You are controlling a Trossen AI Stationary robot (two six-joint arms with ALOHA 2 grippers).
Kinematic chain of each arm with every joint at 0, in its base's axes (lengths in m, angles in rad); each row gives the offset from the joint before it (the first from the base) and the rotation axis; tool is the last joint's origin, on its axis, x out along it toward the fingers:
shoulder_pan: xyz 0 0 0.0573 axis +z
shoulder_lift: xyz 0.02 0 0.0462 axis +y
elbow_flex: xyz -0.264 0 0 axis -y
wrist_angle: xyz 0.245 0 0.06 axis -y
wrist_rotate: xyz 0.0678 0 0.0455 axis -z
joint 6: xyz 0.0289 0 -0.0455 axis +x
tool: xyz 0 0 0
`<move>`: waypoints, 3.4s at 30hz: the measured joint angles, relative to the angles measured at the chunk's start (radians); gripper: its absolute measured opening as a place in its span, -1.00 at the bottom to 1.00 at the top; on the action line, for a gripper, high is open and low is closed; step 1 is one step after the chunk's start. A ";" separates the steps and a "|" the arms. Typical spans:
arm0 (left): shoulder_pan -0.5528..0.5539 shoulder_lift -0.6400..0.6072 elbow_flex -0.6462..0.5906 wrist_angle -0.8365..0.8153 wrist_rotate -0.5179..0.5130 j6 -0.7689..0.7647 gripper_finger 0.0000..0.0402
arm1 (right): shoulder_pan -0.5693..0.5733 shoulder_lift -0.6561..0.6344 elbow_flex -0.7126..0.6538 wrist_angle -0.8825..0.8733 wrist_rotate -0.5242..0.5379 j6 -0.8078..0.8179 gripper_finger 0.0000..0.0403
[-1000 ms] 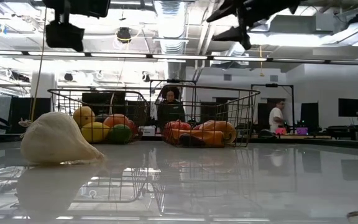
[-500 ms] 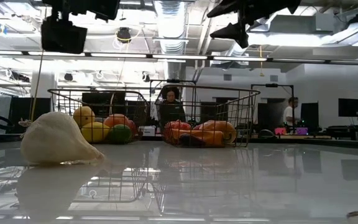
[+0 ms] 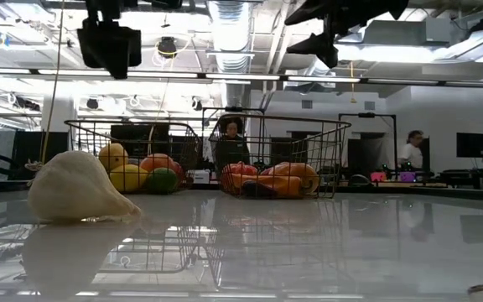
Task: Sort produce into baskets
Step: Put the garlic into the right wire basket
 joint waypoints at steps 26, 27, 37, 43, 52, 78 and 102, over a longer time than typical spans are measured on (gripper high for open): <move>-0.151 0.173 -0.043 0.087 -0.214 -0.110 0.34 | 0.089 -0.144 0.000 -0.219 0.133 -0.119 0.42; -0.152 0.175 -0.047 0.087 -0.227 -0.109 0.34 | 0.084 -0.149 0.000 -0.236 0.138 -0.121 0.42; -0.152 0.173 -0.121 0.152 -0.199 -0.091 0.34 | 0.067 -0.165 -0.001 -0.281 0.142 -0.144 0.42; -0.156 0.173 -0.156 0.242 -0.156 -0.085 0.34 | 0.067 -0.161 -0.001 -0.280 0.142 -0.150 0.42; -0.154 0.206 -0.157 0.193 -0.176 -0.062 0.35 | 0.067 -0.161 -0.001 -0.278 0.142 -0.147 0.42; -0.128 0.221 -0.056 0.199 -0.269 0.086 0.36 | 0.069 -0.161 -0.001 -0.275 0.141 -0.104 0.42; -0.101 0.256 -0.052 0.197 -0.138 -0.338 0.36 | 0.069 -0.161 -0.001 -0.229 0.142 -0.100 0.42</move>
